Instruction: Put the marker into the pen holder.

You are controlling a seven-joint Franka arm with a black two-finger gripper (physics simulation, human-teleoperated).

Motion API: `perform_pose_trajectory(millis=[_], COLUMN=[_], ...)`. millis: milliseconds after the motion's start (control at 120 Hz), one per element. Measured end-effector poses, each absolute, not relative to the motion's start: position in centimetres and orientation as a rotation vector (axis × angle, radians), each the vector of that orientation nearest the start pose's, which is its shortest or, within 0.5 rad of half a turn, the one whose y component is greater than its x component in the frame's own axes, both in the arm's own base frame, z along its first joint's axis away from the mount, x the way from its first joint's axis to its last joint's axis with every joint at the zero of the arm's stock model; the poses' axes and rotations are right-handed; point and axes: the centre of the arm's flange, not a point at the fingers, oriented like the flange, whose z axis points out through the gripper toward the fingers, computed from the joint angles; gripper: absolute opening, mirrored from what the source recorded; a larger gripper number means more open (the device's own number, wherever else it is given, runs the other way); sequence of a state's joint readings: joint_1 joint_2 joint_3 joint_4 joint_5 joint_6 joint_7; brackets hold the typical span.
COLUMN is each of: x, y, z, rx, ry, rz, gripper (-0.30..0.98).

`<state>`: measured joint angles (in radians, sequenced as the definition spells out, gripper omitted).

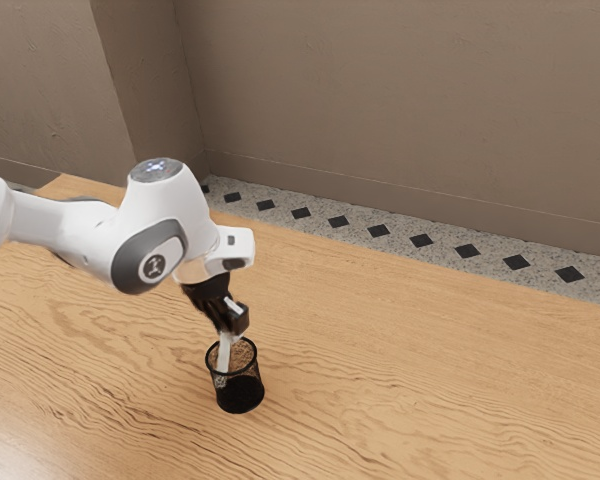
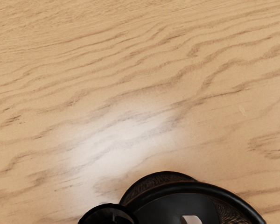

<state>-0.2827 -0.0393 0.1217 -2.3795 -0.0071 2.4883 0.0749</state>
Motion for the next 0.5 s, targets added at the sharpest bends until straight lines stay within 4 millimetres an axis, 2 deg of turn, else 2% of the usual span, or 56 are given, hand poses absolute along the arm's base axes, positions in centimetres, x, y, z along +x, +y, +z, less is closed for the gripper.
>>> perform_pose_trajectory(millis=[33,50,108,158,225,283,375,442,500], x=[50.4,51.1,54.3,56.2,58.1,59.2,59.4,59.3,59.0], y=[-8.4,-8.6,-9.5,-10.1,-10.7,-10.8,-8.1,-5.5,-4.2], z=[35.9,37.0,43.1,47.9,53.5,56.8,59.3,59.6,59.4], rx=[-3.129,-3.129,-3.124,-3.114,-3.094,-3.071,-3.052,-3.05,-3.045], ry=[0.371,0.376,0.4,0.441,0.522,0.605,0.674,0.698,0.736], rz=[-0.231,-0.242,-0.301,-0.327,-0.337,-0.321,-0.258,-0.196,-0.145], gripper=[0.24,0.28,0.37,0.44,0.51,0.55,0.6,0.62,0.64])
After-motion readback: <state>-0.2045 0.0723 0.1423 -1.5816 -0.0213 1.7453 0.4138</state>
